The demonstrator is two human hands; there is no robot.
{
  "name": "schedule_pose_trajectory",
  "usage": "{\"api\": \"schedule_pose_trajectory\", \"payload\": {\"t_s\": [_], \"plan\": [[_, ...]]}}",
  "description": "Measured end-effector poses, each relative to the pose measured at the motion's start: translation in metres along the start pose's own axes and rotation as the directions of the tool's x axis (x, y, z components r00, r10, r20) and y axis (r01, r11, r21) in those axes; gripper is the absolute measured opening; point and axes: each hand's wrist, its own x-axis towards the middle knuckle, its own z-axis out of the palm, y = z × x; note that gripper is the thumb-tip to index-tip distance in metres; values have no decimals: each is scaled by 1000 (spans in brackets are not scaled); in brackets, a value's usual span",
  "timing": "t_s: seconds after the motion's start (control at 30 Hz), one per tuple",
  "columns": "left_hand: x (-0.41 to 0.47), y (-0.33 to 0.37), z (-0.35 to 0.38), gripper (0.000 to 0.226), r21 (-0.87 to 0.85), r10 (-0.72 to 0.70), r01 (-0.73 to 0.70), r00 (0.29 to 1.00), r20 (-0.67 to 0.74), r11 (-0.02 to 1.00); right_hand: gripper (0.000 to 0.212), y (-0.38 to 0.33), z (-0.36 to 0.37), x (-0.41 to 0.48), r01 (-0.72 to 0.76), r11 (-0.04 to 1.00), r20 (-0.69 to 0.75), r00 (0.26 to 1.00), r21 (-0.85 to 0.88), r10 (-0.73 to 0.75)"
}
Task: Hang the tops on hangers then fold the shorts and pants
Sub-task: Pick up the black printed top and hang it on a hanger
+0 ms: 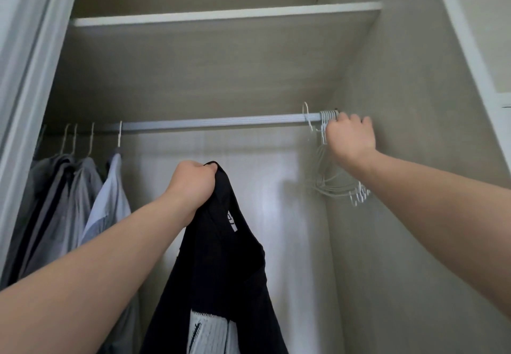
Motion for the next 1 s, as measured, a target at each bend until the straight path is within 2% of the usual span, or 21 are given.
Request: {"api": "schedule_pose_trajectory", "payload": {"t_s": [0.07,0.13,0.17,0.27,0.37,0.5,0.6,0.77,0.93,1.0], "plan": [[-2,3,-3,21,0,4,-4,1000,-3,1000,32,-5,-3,0,-9,996,-57,998,92,14],[-6,5,-8,21,-16,0,-1,1000,-10,1000,28,-11,-9,-3,-79,946,-45,994,315,98],[-9,7,-12,21,-24,-1,1,1000,-16,1000,27,-15,-13,-6,-133,884,-3,989,448,150],[-19,11,-25,22,-19,11,-12,999,-42,1000,22,-24,-23,-22,-241,577,129,965,780,229],[-32,14,-40,20,-25,46,-47,997,-55,999,18,-35,-32,-54,-314,248,253,936,917,246],[-54,17,-59,20,1,76,-76,992,-98,997,24,-45,-56,-108,-388,-127,408,883,913,232],[-73,22,-72,22,7,79,-79,990,-113,997,27,-49,-83,-143,-360,-328,440,873,873,213],[-107,50,-93,19,83,108,-95,980,-166,992,25,-44,-133,-180,-251,-484,395,892,838,222],[-154,109,-112,20,185,160,-117,957,-240,976,11,-30,-181,-184,-315,-593,379,925,741,-18],[-179,138,-118,18,244,188,-119,941,-281,962,14,-21,-197,-182,-356,-633,383,918,687,-102]]}}
